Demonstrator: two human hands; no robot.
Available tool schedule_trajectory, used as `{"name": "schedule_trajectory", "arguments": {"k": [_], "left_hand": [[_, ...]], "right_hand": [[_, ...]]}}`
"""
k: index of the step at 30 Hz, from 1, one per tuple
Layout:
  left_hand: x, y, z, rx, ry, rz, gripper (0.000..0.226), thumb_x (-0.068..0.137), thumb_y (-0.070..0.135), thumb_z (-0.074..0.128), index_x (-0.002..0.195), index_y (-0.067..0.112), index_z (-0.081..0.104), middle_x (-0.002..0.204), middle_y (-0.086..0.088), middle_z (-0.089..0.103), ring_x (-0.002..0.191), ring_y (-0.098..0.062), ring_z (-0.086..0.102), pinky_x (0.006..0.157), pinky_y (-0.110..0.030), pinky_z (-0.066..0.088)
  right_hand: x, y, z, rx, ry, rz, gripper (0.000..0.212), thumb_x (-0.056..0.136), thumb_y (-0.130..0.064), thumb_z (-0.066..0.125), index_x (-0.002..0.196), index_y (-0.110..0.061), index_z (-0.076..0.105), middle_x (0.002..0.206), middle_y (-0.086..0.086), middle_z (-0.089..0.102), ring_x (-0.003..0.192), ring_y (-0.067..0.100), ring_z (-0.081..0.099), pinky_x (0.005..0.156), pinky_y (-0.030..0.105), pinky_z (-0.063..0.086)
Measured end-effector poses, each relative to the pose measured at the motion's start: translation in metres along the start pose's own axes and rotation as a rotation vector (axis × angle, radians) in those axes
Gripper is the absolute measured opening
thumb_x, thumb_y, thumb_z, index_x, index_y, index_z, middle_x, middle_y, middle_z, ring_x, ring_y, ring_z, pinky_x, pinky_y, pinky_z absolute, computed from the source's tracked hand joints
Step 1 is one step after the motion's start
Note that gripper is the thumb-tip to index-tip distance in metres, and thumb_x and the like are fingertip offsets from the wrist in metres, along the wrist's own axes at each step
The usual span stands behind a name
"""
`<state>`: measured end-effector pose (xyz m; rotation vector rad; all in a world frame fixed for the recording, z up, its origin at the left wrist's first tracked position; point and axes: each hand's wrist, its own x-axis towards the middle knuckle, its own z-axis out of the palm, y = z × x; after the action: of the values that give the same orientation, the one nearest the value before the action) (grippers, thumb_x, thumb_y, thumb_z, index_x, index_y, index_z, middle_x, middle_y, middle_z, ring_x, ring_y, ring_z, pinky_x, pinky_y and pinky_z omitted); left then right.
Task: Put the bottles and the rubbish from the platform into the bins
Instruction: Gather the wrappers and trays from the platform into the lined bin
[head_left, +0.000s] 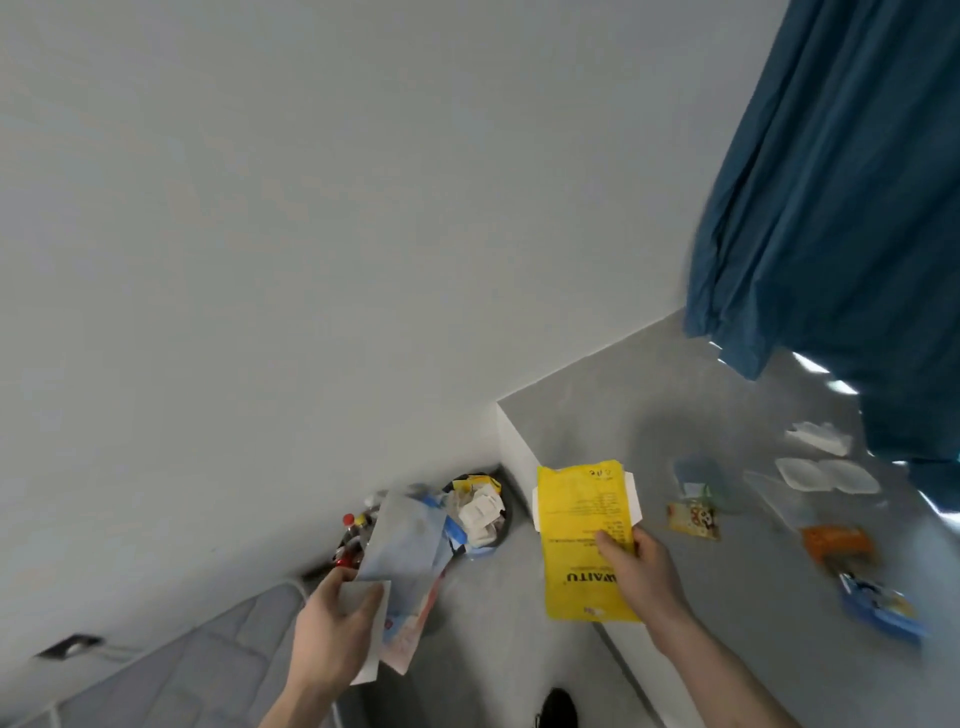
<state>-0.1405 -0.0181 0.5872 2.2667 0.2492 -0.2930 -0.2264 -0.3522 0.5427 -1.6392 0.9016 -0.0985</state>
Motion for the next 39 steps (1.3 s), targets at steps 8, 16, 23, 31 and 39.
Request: {"name": "schedule_trajectory", "arguments": {"k": [8, 16, 23, 31, 39], "left_hand": [[0.065, 0.015, 0.004, -0.046, 0.027, -0.046, 0.008, 0.087, 0.02, 0.072, 0.09, 0.027, 0.069, 0.079, 0.006, 0.073, 0.07, -0.001, 0.067, 0.058, -0.025, 0.047], [0.176, 0.034, 0.006, 0.04, -0.135, 0.027, 0.006, 0.088, 0.024, 0.068, 0.086, 0.024, 0.063, 0.074, 0.001, 0.07, 0.067, -0.013, 0.066, 0.058, -0.033, 0.051], [0.297, 0.048, 0.018, 0.262, -0.346, 0.13, 0.005, 0.087, 0.023, 0.063, 0.083, 0.021, 0.063, 0.075, 0.003, 0.068, 0.072, -0.016, 0.064, 0.06, -0.031, 0.048], [0.347, 0.023, 0.075, 0.311, -0.555, -0.084, 0.035, 0.078, 0.03, 0.062, 0.109, 0.017, 0.07, 0.109, -0.003, 0.07, 0.1, -0.023, 0.064, 0.084, -0.031, 0.049], [0.354, 0.021, 0.145, 0.352, -0.551, -0.261, 0.02, 0.088, 0.021, 0.061, 0.104, 0.011, 0.067, 0.093, -0.006, 0.069, 0.085, -0.024, 0.066, 0.075, -0.032, 0.055]], "right_hand": [[0.066, -0.042, 0.047, -0.044, -0.093, -0.006, 0.007, 0.095, -0.026, 0.068, 0.095, -0.021, 0.073, 0.088, -0.009, 0.077, 0.083, 0.015, 0.072, 0.074, 0.034, 0.055], [0.102, -0.066, 0.077, 0.012, 0.028, 0.09, 0.005, 0.095, -0.023, 0.068, 0.096, -0.02, 0.073, 0.087, -0.005, 0.078, 0.078, 0.016, 0.074, 0.067, 0.032, 0.055], [0.111, -0.066, 0.128, 0.062, 0.171, 0.212, 0.01, 0.094, -0.028, 0.07, 0.098, -0.02, 0.073, 0.091, -0.004, 0.077, 0.083, 0.021, 0.073, 0.077, 0.044, 0.061], [0.104, -0.044, 0.133, 0.109, 0.22, 0.407, 0.01, 0.096, -0.032, 0.067, 0.103, -0.026, 0.069, 0.096, -0.004, 0.075, 0.086, 0.021, 0.071, 0.077, 0.038, 0.056], [0.16, -0.018, 0.131, 0.01, 0.121, 0.449, 0.012, 0.096, -0.031, 0.066, 0.097, -0.02, 0.071, 0.091, -0.001, 0.075, 0.082, 0.02, 0.071, 0.077, 0.038, 0.057]]}}
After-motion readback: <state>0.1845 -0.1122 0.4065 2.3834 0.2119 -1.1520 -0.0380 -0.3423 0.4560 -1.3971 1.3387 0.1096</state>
